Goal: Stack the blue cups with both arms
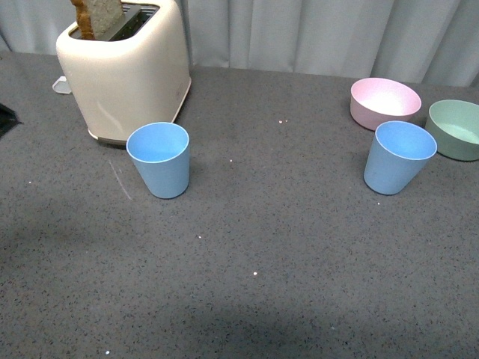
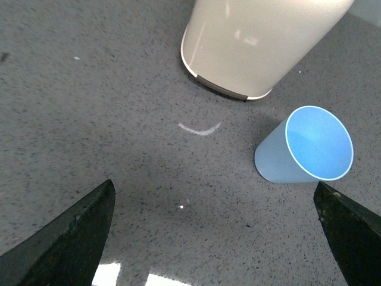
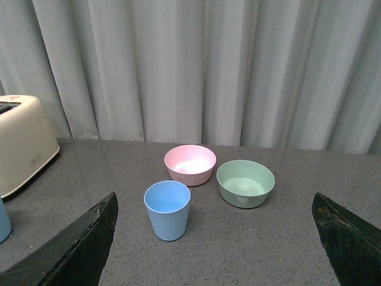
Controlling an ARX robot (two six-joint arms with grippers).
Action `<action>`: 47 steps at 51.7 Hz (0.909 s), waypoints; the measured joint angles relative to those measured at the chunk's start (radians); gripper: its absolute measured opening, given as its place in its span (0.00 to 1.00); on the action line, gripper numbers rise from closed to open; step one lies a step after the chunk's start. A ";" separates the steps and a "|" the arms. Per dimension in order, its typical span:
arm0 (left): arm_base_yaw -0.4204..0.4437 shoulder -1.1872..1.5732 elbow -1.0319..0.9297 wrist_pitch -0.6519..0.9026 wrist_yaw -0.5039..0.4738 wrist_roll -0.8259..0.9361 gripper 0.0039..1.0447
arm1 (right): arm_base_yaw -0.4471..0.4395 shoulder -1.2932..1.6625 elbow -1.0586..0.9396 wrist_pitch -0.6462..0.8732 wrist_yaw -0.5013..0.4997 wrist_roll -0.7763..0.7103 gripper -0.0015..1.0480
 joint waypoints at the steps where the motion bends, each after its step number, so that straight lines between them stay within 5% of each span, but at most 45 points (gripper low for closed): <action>1: -0.003 0.040 0.024 -0.001 0.003 -0.007 0.94 | 0.000 0.000 0.000 0.000 0.000 0.000 0.91; 20: -0.070 0.459 0.391 -0.199 0.020 -0.130 0.94 | 0.000 0.000 0.000 0.000 0.000 0.000 0.91; 47: -0.148 0.678 0.612 -0.337 0.036 -0.185 0.94 | 0.000 0.000 0.000 0.000 0.000 0.000 0.91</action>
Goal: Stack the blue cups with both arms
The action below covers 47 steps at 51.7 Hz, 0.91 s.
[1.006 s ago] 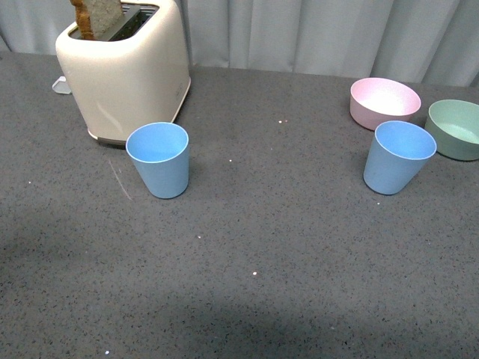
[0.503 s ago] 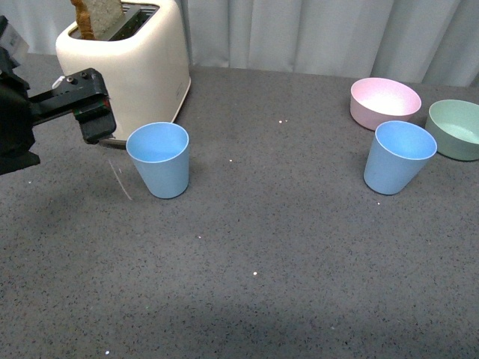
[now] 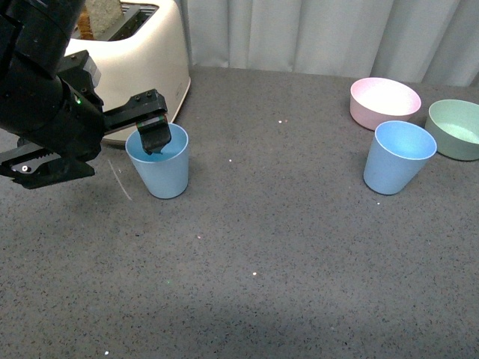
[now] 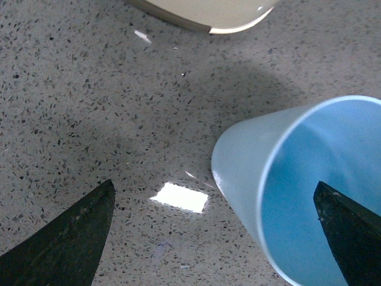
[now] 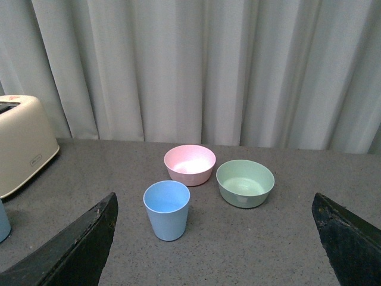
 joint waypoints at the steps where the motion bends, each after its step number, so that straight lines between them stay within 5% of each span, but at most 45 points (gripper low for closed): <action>1: 0.000 0.007 0.006 -0.007 -0.002 -0.005 0.94 | 0.000 0.000 0.000 0.000 0.000 0.000 0.91; 6: -0.001 0.031 0.026 -0.028 -0.003 -0.021 0.91 | 0.000 0.000 0.000 0.000 0.000 0.000 0.91; 31: -0.024 0.072 0.089 -0.139 0.025 -0.086 0.03 | 0.000 0.000 0.000 0.000 0.000 0.000 0.91; 47: -0.163 0.072 0.235 -0.241 0.021 -0.102 0.03 | 0.000 0.000 0.000 0.000 0.000 0.000 0.91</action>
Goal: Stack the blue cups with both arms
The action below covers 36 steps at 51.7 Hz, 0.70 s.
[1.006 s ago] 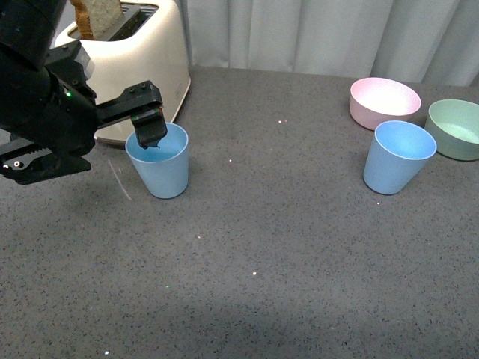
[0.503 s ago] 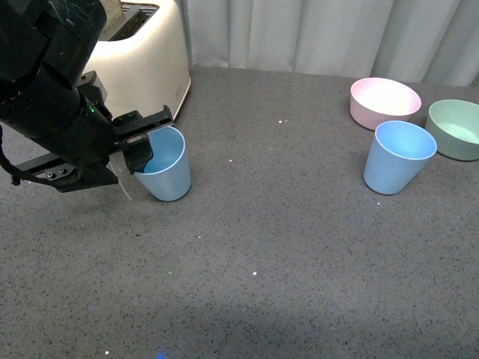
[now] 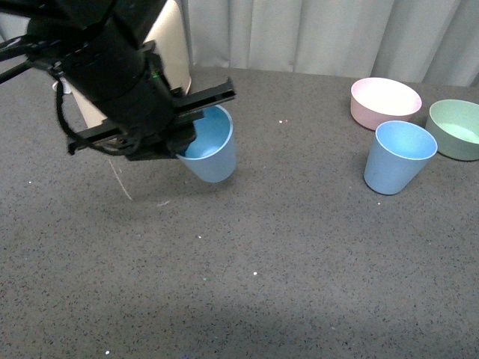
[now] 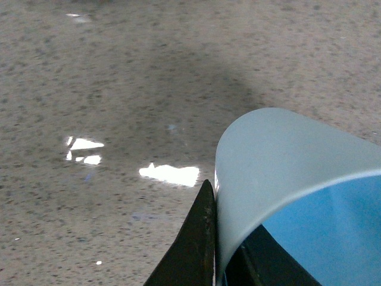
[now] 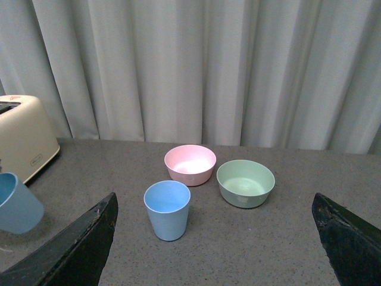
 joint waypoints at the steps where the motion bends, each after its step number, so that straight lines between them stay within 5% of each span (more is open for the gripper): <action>1: -0.006 0.004 0.010 -0.006 -0.002 0.001 0.03 | 0.000 0.000 0.000 0.000 0.000 0.000 0.91; 18: -0.117 0.189 0.267 -0.192 0.000 0.006 0.03 | 0.000 0.000 0.000 0.000 0.000 0.000 0.91; 33: -0.122 0.243 0.360 -0.226 0.020 -0.013 0.03 | 0.000 0.000 0.000 0.000 0.000 0.000 0.91; 36: -0.122 0.243 0.363 -0.232 0.031 -0.020 0.10 | 0.000 0.000 0.000 0.000 0.000 0.000 0.91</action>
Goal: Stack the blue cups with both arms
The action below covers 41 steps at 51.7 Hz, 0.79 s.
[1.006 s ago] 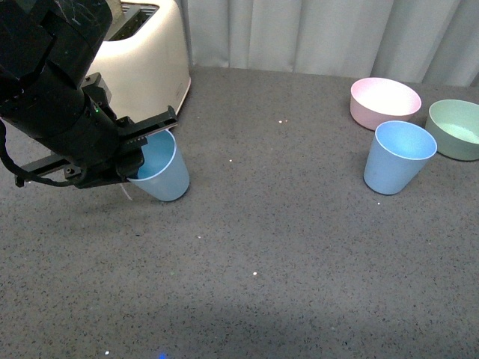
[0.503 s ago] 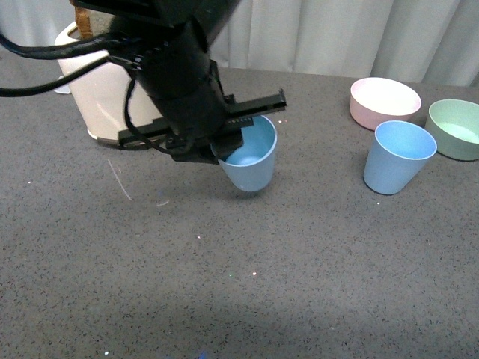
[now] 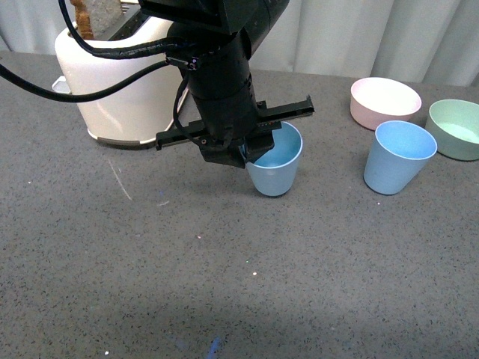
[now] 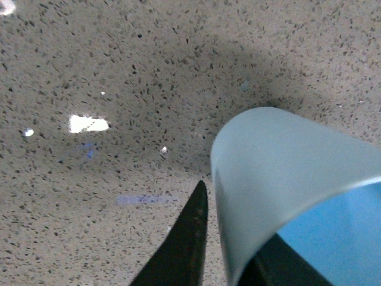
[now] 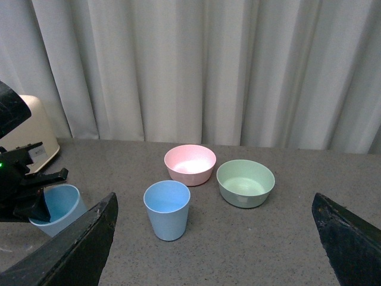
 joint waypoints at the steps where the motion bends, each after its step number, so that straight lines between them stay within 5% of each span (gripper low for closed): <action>1: 0.000 0.000 0.000 0.000 0.003 -0.003 0.15 | 0.000 0.000 0.000 0.000 0.000 0.000 0.91; 13: 0.002 -0.040 -0.025 0.047 0.006 -0.021 0.58 | 0.000 0.000 0.000 0.000 0.000 0.000 0.91; 23: 0.005 -0.119 -0.064 0.103 -0.021 -0.025 0.84 | 0.000 0.000 0.000 0.000 0.000 0.000 0.91; 31: 0.018 -0.223 -0.430 0.760 -0.389 0.292 0.64 | 0.000 0.000 0.000 0.000 0.000 0.000 0.91; 41: 0.111 -0.369 -0.874 1.552 -0.381 0.524 0.37 | 0.000 0.000 0.000 0.000 0.001 0.000 0.91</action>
